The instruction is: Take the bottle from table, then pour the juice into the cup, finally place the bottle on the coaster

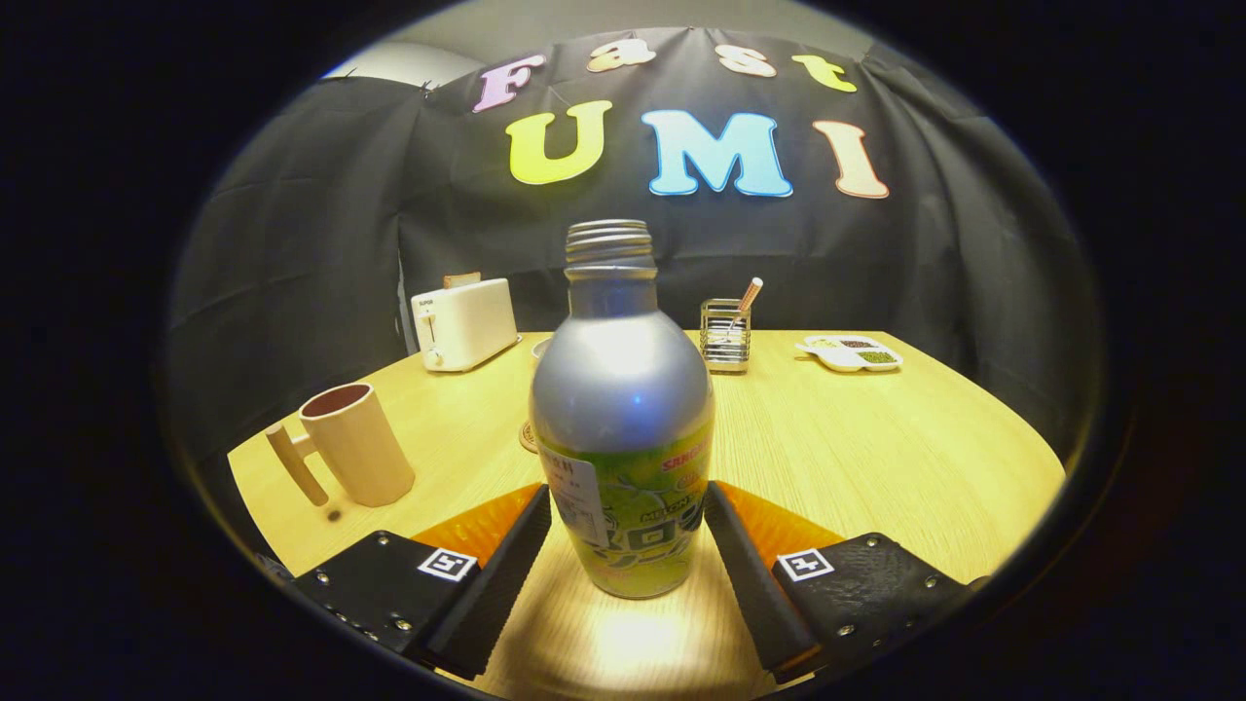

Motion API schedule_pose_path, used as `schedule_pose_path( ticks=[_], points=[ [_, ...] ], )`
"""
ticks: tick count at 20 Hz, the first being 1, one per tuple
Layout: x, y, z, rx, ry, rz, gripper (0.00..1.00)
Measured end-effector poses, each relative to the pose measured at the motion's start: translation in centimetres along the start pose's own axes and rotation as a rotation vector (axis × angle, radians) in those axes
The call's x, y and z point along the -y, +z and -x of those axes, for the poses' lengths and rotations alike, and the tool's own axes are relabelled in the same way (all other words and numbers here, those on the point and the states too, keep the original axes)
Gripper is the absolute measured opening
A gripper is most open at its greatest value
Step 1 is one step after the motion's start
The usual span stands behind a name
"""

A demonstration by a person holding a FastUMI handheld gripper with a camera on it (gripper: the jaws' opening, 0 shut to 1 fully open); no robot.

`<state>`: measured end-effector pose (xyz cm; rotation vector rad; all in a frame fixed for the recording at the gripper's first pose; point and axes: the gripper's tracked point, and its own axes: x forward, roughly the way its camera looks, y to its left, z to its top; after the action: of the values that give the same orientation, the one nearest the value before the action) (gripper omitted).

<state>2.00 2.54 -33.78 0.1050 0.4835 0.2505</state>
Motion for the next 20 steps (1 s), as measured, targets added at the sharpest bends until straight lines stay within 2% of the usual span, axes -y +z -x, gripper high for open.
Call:
schedule_pose_path(
  ticks=[3,9,15,17,20],
  points=[
    [0.0,0.3,-0.1,-0.008,-0.008,0.008,0.82],
    [-0.2,0.9,0.4,-0.057,-0.022,0.053,0.74],
    [-2.7,4.1,1.3,-0.059,0.013,0.167,0.74],
    [-3.7,4.8,1.7,-0.069,0.023,0.218,0.69],
    [-5.5,5.7,1.9,-0.083,0.047,0.302,0.69]
  ],
)
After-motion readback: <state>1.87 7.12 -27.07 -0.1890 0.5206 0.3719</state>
